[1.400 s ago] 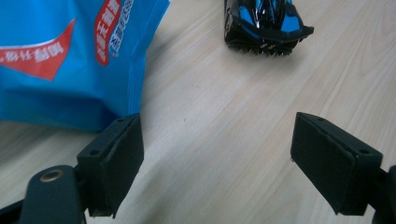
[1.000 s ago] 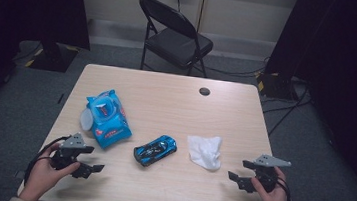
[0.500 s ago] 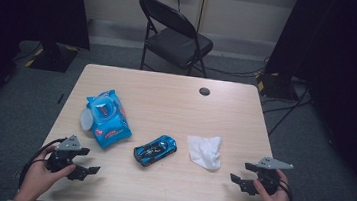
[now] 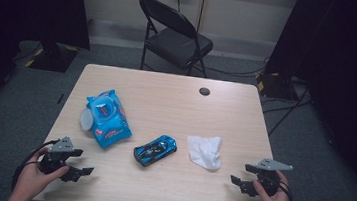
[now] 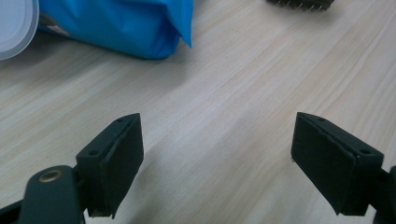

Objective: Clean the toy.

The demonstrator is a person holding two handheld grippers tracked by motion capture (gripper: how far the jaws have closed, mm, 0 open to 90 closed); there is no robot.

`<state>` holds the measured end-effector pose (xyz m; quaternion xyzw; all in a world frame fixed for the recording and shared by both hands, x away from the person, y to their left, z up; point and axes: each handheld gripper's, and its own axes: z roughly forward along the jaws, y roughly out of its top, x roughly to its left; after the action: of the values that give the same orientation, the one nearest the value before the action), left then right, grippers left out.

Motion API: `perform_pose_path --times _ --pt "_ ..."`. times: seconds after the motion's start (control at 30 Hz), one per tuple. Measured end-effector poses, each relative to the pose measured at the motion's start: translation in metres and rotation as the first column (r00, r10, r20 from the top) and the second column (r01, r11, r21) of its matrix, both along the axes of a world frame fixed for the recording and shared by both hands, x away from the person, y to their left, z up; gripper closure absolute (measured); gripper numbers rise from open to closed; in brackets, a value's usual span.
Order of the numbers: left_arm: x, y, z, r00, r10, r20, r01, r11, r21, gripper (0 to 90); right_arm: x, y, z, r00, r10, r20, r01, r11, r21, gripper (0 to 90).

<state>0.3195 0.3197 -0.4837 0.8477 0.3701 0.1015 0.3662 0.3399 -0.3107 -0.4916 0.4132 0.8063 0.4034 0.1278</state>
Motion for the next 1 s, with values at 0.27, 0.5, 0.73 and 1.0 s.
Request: perform_pose_path --times 0.27,0.5,0.73,1.0 --pt "-0.002 0.007 -0.005 1.0 0.004 0.003 -0.004 0.9997 0.024 16.7 0.0 -0.004 -0.005 0.9999 -0.014 -0.006 0.014 1.0 -0.007 19.4" --pt "-0.002 0.009 -0.009 1.0 -0.003 0.003 0.003 0.999 0.046 16.6 0.0 -0.006 -0.007 0.9998 -0.02 -0.005 0.02 1.0 -0.01 19.5" --pt "-0.002 0.009 -0.012 0.9999 -0.009 0.006 0.009 0.9977 0.068 16.6 0.0 -0.008 -0.011 0.9997 -0.025 -0.006 0.025 1.0 -0.011 19.5" --pt "-0.003 0.008 -0.013 0.9994 -0.024 0.025 0.021 0.9947 0.101 15.8 0.0 -0.007 -0.013 0.9996 -0.026 0.008 0.026 0.999 -0.033 19.5"
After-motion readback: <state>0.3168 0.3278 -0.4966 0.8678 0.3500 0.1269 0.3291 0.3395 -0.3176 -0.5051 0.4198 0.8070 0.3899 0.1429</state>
